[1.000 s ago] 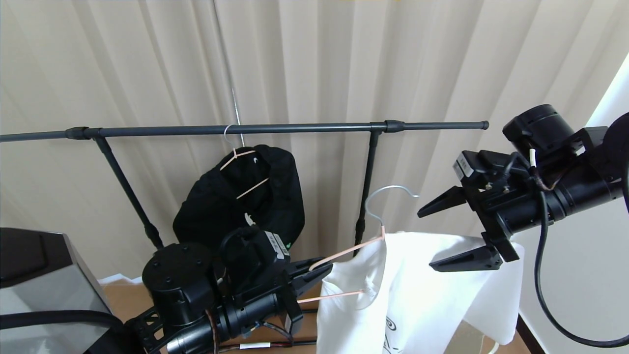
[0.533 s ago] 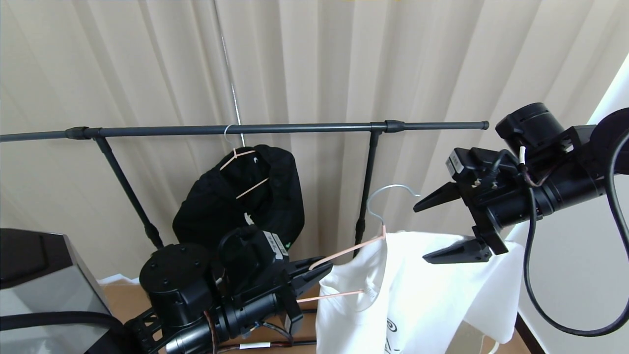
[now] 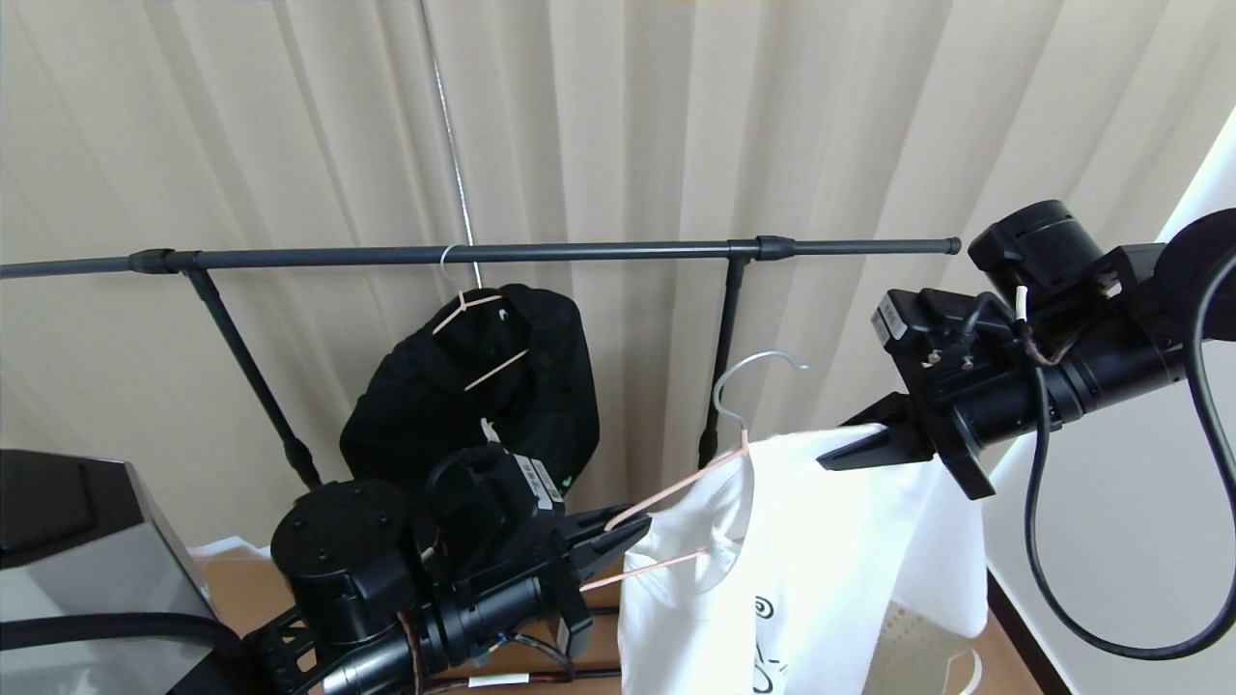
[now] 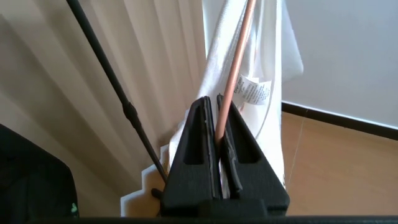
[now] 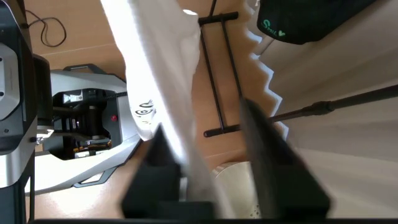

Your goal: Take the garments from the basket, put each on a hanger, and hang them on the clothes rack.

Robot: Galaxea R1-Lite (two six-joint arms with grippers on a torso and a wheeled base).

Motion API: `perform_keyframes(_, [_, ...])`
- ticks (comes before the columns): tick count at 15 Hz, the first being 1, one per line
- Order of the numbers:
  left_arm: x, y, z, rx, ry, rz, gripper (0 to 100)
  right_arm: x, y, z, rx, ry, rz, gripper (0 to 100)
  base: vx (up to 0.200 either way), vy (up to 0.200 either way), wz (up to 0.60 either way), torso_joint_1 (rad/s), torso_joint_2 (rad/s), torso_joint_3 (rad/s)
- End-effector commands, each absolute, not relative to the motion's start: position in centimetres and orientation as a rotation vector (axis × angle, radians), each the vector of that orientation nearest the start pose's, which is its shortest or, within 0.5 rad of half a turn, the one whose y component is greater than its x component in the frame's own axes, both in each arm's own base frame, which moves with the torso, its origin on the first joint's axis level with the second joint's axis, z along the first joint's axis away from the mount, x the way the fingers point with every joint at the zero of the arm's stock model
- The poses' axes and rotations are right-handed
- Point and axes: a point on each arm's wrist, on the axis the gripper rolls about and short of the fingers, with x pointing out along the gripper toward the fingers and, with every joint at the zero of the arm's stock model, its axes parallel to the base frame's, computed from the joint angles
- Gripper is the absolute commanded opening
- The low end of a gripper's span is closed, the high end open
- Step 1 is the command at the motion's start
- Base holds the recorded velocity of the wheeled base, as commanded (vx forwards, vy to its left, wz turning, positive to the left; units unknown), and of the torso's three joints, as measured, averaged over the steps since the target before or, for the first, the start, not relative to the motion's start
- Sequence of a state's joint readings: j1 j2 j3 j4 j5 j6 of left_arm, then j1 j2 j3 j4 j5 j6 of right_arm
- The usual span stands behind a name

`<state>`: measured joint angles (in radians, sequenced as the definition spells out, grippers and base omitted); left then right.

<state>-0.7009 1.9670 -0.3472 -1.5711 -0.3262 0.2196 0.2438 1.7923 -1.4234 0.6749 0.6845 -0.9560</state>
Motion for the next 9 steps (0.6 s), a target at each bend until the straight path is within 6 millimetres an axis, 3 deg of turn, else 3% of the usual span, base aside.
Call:
perform_keyframes(1, [21.2,-18.8,9.4,0.209,-0.063,-1.031,0,29.0,8.7,21.7,-0.570,0.554,1.248,0,0.000,0.000,0.00,0.000,0.00,0.000])
perform_keyframes(9, [21.5,-18.9,8.8,0.210,-0.040,-1.028,0,27.9,8.5,22.2,-0.573,0.547,1.247,0,0.000,0.000,0.00,0.000,0.00,0.000])
